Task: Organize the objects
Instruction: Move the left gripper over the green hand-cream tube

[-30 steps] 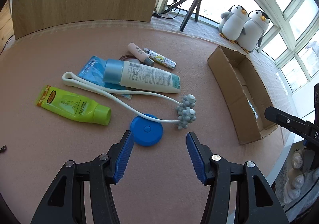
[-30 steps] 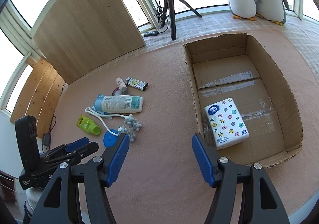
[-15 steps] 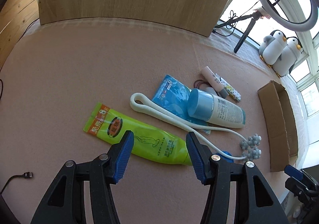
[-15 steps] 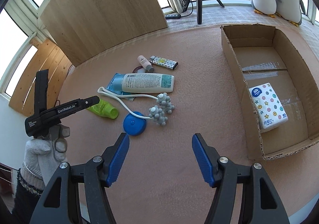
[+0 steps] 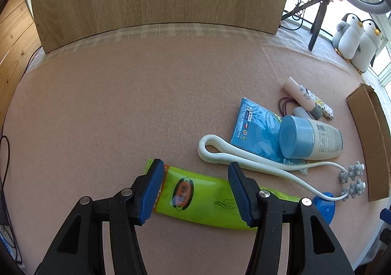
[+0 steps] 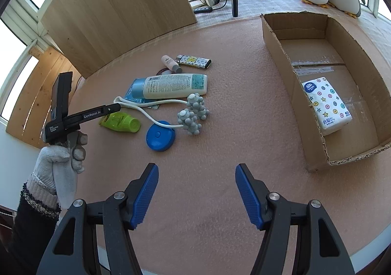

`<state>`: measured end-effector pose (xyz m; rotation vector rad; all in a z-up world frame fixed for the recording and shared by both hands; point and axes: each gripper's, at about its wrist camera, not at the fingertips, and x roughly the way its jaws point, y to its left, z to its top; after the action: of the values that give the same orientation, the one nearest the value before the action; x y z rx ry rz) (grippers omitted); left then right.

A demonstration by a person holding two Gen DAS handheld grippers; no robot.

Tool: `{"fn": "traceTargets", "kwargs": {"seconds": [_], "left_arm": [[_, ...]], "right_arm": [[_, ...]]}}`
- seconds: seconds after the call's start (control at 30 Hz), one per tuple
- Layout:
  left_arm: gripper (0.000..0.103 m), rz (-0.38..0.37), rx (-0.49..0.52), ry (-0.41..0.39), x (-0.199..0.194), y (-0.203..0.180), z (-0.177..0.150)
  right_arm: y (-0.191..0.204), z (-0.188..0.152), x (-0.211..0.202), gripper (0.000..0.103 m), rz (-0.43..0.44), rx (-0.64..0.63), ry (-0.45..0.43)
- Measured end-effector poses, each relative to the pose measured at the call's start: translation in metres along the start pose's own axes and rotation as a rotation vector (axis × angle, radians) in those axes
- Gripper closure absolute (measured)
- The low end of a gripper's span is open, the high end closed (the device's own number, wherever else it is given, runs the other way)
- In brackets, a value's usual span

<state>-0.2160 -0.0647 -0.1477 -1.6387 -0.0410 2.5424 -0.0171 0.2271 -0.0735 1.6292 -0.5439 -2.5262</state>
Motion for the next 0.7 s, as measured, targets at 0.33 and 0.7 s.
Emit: {"fn": "traceTargets", "kwargs": {"seconds": [0.33, 0.7], "left_arm": [[0.045, -0.019, 0.125, -0.037, -0.008, -0.023, -0.032], [0.045, -0.144, 0.154, -0.119, -0.039, -0.063, -0.110]], "right_arm": [[0.021, 0.004, 0.007, 0.041, 0.024, -0.056, 0.019], [0.034, 0.005, 0.019, 0.041, 0.062, -0.103, 0.063]]}}
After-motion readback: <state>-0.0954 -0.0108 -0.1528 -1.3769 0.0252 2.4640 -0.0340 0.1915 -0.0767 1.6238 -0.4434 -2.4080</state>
